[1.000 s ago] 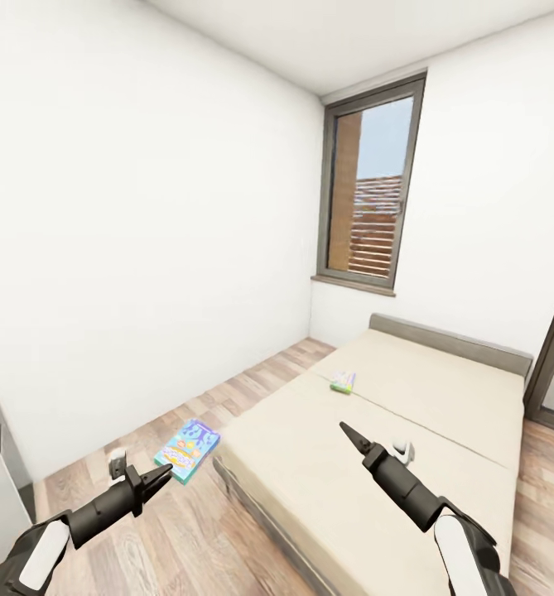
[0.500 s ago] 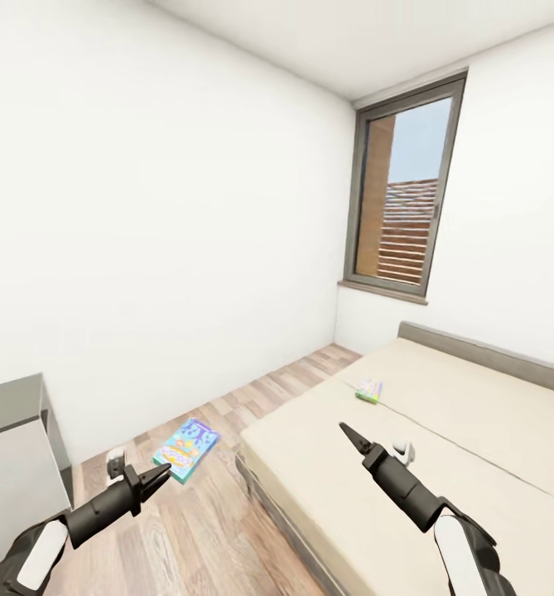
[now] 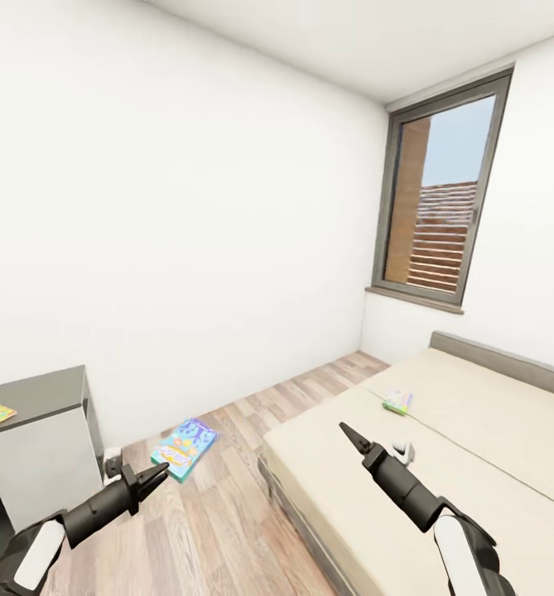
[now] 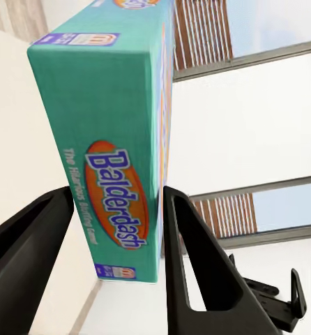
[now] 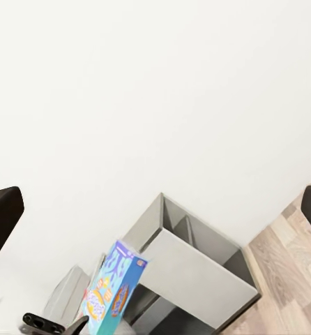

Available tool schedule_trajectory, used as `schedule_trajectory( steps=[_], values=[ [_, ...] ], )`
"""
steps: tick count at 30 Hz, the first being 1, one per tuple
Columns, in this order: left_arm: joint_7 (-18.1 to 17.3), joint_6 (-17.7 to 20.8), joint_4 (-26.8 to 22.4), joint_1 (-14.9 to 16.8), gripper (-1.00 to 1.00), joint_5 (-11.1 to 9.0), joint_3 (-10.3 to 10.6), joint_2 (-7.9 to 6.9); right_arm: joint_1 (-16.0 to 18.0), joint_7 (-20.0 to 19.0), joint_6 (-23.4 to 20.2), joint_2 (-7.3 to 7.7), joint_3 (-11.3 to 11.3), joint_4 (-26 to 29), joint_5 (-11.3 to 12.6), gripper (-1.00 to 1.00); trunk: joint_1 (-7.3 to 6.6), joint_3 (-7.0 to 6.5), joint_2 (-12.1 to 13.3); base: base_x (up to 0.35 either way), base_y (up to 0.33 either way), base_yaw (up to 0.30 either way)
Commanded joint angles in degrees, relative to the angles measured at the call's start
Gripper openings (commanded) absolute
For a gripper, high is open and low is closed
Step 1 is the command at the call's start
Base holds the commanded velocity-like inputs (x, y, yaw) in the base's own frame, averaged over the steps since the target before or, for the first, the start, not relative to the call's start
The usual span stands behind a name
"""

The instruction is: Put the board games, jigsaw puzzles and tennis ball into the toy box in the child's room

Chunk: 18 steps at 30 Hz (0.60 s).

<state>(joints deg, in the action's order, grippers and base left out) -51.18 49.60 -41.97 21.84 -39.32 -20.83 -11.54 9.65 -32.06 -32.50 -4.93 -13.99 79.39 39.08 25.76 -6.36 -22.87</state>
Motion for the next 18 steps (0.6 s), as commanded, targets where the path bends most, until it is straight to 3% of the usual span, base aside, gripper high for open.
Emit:
schedule_trajectory(
  steps=[1,8,18],
  values=[
    [-0.3,0.3,0.0,0.0,-1.00,-0.2,-0.1,0.00,0.0,-0.1,-0.5,-0.06,-0.2,0.0,0.3,1.00,0.02,-0.04,0.0,0.000,0.000,0.228],
    [-0.9,0.4,0.0,0.0,-1.00,-0.2,-0.1,-0.06,0.0,0.1,-0.5,-0.10,-0.2,0.0,0.3,1.00,0.02,-0.48,0.0,0.053,0.000,0.228],
    [-0.9,0.4,0.0,0.0,-1.00,-0.1,-0.1,-0.06,0.1,0.1,-0.5,-0.07,-0.2,0.1,0.2,1.00,0.02,-1.10,0.0,0.216,0.098,0.230]
  ],
)
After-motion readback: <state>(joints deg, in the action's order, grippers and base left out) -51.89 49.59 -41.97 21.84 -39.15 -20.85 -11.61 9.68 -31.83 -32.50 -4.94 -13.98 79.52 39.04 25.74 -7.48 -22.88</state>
